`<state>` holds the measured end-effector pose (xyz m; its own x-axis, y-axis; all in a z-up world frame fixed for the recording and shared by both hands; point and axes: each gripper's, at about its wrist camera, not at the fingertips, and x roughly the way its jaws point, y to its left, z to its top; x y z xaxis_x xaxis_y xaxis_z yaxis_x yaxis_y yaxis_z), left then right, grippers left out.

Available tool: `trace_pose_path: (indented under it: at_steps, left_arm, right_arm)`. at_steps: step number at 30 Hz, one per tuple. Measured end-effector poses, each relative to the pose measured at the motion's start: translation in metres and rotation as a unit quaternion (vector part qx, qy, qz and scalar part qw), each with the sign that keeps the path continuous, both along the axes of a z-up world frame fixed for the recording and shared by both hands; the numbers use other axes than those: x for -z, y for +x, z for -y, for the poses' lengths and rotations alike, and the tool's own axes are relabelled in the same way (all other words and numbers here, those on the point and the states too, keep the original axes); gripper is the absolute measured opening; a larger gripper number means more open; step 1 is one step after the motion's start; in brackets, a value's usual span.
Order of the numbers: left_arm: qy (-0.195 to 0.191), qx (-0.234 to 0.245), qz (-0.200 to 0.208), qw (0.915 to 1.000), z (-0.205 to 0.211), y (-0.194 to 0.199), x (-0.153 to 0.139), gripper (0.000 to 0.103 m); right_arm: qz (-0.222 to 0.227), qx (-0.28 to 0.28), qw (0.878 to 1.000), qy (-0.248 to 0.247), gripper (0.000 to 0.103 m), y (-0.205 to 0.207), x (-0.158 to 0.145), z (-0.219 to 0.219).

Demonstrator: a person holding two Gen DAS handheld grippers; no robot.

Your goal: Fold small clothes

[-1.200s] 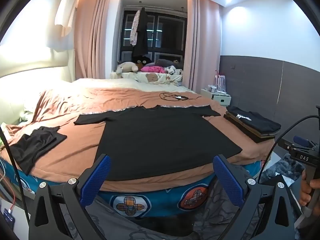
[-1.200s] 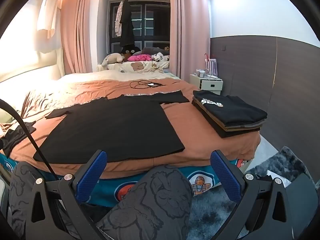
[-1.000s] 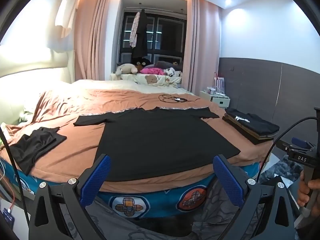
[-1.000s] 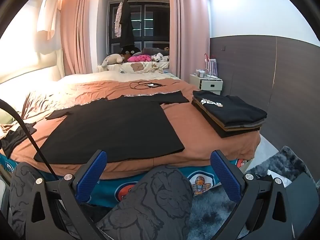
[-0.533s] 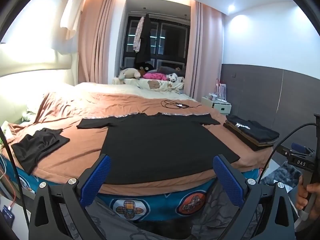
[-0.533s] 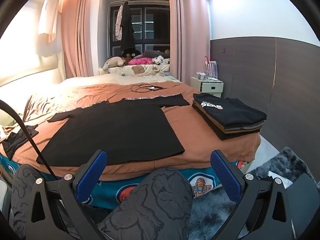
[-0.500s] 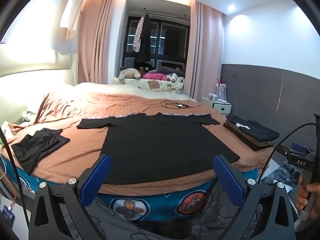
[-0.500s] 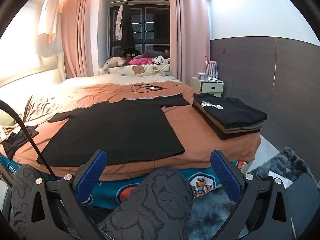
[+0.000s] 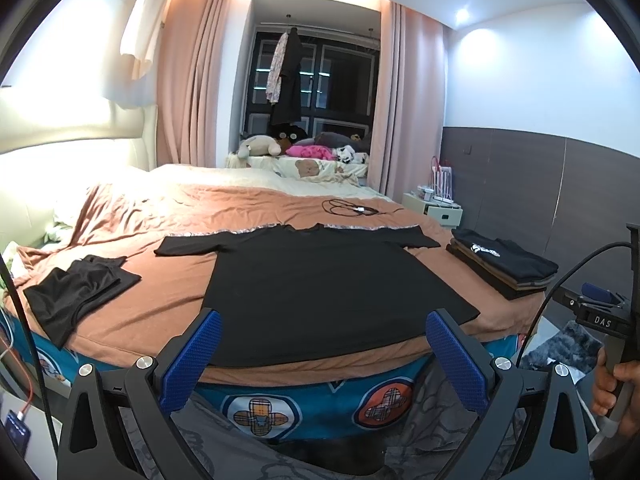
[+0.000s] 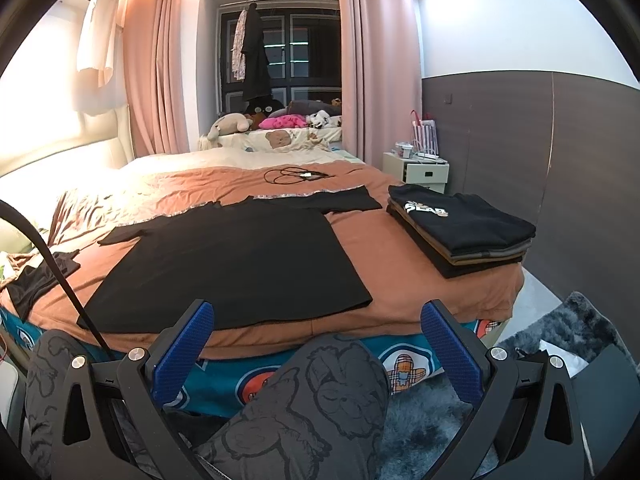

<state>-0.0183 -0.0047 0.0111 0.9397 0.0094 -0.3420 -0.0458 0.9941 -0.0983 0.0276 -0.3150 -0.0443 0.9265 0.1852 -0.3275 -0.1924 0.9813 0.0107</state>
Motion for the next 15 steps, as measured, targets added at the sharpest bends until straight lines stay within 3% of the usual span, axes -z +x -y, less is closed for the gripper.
trace_pose_path:
  at_steps: [15]
  left_arm:
    - [0.000, 0.001, -0.001, 1.0000, -0.0007, 0.0014, 0.0012, 0.102]
  right_arm:
    - [-0.002, -0.001, 1.000, 0.000, 0.103, -0.0007, -0.0001, 0.0007]
